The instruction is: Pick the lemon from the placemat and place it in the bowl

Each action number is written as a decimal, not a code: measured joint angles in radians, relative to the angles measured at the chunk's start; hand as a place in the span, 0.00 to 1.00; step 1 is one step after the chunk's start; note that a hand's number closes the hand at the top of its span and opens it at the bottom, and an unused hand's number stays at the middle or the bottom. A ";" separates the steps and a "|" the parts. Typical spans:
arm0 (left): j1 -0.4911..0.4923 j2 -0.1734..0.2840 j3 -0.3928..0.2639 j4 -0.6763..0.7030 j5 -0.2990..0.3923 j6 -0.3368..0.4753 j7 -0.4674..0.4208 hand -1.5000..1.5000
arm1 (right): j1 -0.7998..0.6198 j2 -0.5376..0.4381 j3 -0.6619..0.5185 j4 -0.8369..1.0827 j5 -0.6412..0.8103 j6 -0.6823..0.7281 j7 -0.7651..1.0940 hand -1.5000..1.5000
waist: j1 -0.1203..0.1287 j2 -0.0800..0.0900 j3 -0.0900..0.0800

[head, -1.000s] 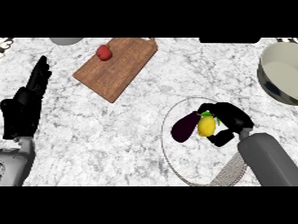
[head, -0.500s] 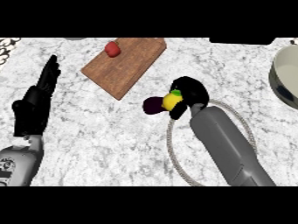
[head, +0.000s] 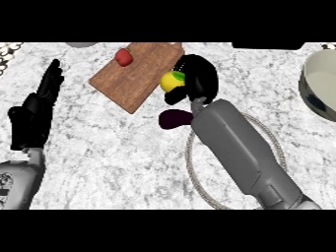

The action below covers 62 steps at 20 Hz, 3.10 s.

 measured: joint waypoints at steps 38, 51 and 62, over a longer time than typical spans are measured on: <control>0.027 -0.017 0.044 -0.056 -0.026 -0.044 0.018 0.50 | 0.164 -0.587 -0.494 0.303 0.095 -0.369 -0.398 1.00 | -0.003 0.012 0.002; 0.017 -0.050 0.027 -0.045 -0.038 -0.041 0.001 0.50 | 0.133 -0.634 -0.717 0.567 -0.110 -0.307 -0.708 0.00 | 0.023 0.027 0.009; 0.023 -0.069 0.011 -0.043 -0.060 -0.031 -0.002 0.50 | 0.147 -0.670 -0.911 0.596 -0.310 -0.208 -1.028 0.00 | 0.017 0.024 0.008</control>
